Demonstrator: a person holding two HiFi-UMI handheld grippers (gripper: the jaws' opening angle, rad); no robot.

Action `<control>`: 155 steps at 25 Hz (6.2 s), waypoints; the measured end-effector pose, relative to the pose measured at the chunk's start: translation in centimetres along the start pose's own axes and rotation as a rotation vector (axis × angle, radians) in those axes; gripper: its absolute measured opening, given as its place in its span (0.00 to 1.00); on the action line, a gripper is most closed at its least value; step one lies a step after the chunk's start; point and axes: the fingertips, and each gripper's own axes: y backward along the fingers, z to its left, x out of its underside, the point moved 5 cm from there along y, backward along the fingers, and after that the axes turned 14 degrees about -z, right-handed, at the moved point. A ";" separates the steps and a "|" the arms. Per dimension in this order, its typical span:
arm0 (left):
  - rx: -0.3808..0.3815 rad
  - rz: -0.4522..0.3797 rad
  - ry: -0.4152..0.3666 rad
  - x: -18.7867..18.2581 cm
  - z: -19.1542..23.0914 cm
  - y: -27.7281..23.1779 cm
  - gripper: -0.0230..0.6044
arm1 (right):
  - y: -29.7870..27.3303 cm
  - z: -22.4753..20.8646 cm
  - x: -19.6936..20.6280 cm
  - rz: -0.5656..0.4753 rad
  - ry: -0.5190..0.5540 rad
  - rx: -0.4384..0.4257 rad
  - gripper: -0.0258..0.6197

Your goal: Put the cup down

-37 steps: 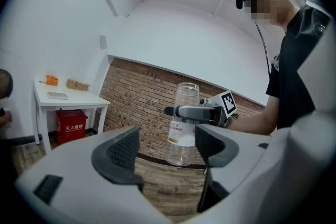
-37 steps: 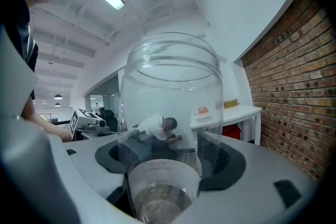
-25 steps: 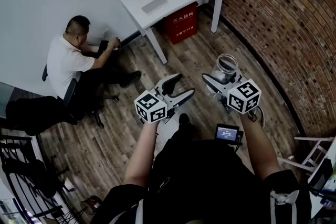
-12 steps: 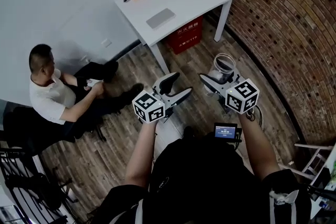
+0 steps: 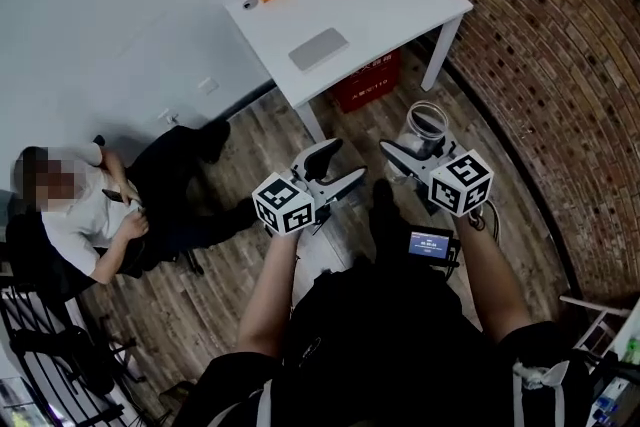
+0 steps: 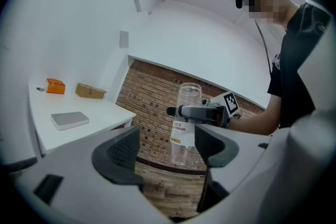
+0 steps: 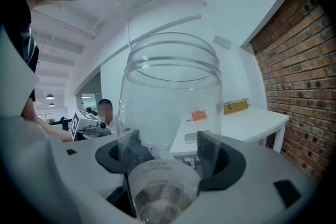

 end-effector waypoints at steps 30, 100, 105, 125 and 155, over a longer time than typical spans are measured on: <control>-0.229 -0.026 0.004 -7.0 23.6 -13.7 0.57 | -24.7 -19.8 -1.3 0.078 -0.096 -0.241 0.60; -0.393 0.017 0.090 -6.1 24.7 -5.2 0.57 | -40.1 -19.5 8.6 0.000 0.274 -0.335 0.60; -0.392 0.011 0.076 -6.6 24.5 -5.4 0.57 | -40.0 -19.7 8.6 0.012 0.256 -0.314 0.71; -0.362 -0.025 0.033 -7.5 25.2 -4.7 0.57 | -32.4 -20.8 7.1 0.117 0.182 -0.214 0.79; -0.228 -0.156 -0.111 -11.6 23.2 -7.3 0.05 | -27.0 -14.0 -3.4 0.048 0.013 -0.206 0.14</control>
